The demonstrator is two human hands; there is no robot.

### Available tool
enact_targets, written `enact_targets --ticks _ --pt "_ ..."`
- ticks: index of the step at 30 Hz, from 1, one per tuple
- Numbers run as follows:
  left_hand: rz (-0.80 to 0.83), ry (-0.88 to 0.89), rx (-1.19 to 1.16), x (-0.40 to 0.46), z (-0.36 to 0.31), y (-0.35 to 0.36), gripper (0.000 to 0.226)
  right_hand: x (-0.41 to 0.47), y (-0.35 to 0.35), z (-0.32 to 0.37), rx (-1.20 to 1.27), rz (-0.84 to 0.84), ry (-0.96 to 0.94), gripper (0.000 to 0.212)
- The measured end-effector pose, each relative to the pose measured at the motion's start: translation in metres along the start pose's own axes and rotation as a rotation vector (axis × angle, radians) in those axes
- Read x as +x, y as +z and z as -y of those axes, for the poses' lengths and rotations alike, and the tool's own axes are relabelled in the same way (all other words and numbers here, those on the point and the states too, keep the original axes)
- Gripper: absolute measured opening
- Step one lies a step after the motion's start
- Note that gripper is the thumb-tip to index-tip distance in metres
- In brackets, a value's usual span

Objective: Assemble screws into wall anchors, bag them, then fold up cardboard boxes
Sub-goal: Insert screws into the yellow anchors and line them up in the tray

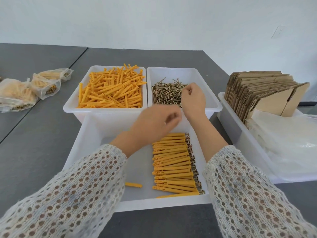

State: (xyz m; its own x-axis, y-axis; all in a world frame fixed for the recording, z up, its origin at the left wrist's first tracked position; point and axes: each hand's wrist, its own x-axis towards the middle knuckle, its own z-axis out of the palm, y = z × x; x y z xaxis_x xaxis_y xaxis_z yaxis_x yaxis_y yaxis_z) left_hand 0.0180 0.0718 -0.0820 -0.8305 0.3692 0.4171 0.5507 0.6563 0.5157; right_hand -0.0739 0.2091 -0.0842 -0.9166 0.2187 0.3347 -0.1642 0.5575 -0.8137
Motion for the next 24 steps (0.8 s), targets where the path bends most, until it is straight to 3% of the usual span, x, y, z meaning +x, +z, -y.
enact_targets --ticks 4,6,8,11,14,19,24 --pt "-0.383 -0.027 0.256 0.003 0.032 -0.026 0.013 0.003 0.002 -0.005 -0.530 0.328 -0.091 0.024" --pt "-0.433 -0.146 0.393 0.001 0.052 -0.035 0.017 0.003 0.004 0.000 -0.713 0.487 -0.076 0.025" --pt "-0.383 -0.380 0.509 -0.002 0.066 -0.038 0.026 0.004 0.005 0.005 -0.770 0.560 -0.039 0.030" --pt "-0.161 -0.663 0.545 -0.004 0.075 -0.040 0.039 0.003 0.005 0.005 -0.779 0.558 -0.038 0.029" --pt "-0.049 -0.652 0.552 -0.003 0.078 -0.040 0.040 0.001 0.004 0.005 -0.772 0.550 -0.066 0.024" --pt "-0.047 -0.639 0.522 -0.002 0.079 -0.041 0.038 0.001 0.005 0.005 -0.767 0.535 -0.065 0.024" --pt "-0.274 -0.523 0.384 -0.001 0.075 -0.038 0.021 -0.003 0.008 0.000 -0.686 0.356 -0.107 0.031"
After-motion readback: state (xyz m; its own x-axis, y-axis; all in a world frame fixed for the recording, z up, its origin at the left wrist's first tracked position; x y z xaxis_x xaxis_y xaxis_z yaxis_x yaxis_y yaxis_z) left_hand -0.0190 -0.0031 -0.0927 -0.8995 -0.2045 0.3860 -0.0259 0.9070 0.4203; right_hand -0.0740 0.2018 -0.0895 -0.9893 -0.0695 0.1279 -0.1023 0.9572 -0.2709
